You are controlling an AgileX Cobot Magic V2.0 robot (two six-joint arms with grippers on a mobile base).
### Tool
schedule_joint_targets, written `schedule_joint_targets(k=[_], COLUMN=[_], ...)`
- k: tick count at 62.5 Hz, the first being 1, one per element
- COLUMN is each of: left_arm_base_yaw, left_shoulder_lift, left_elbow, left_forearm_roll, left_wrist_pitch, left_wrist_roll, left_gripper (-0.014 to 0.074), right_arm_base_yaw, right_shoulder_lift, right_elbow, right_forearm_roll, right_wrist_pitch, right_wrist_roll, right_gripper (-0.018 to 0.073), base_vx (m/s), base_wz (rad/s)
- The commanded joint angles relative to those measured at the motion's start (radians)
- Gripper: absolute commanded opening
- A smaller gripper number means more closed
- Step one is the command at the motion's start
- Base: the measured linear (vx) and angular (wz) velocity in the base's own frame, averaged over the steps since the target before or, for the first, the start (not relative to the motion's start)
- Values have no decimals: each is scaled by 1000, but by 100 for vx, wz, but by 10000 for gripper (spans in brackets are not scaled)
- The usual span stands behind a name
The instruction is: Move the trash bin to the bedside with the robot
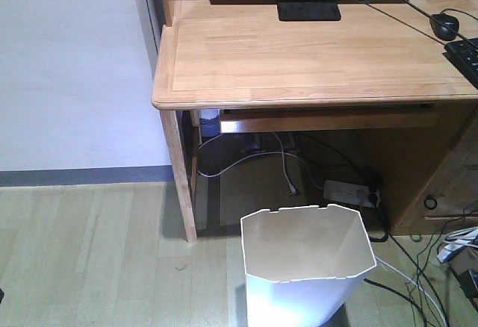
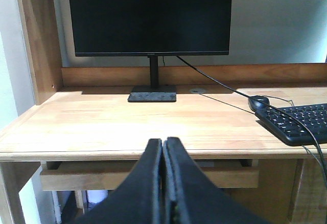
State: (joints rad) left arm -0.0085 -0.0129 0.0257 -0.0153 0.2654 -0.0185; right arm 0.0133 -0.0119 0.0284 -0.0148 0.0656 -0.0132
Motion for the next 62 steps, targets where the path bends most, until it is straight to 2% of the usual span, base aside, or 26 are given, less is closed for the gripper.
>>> schedule_joint_targets(k=[1, 62], left_arm_base_yaw=[-6, -6], left_shoulder_lift=[-14, -14], left_elbow=[19, 19], left_forearm_roll=[-3, -3], left_wrist_pitch=[-69, -69], left_wrist_roll=[-4, -4], left_gripper=[-6, -6], right_arm_base_yaw=[-1, -1], right_shoulder_lift=[-11, -11], right_elbow=[6, 6], right_forearm_roll=[-3, -3], right_wrist_pitch=[-71, -73], right_wrist_roll=[-8, -8], right_gripper=[-9, -9], base_vx=[0, 0], base_wz=[0, 0])
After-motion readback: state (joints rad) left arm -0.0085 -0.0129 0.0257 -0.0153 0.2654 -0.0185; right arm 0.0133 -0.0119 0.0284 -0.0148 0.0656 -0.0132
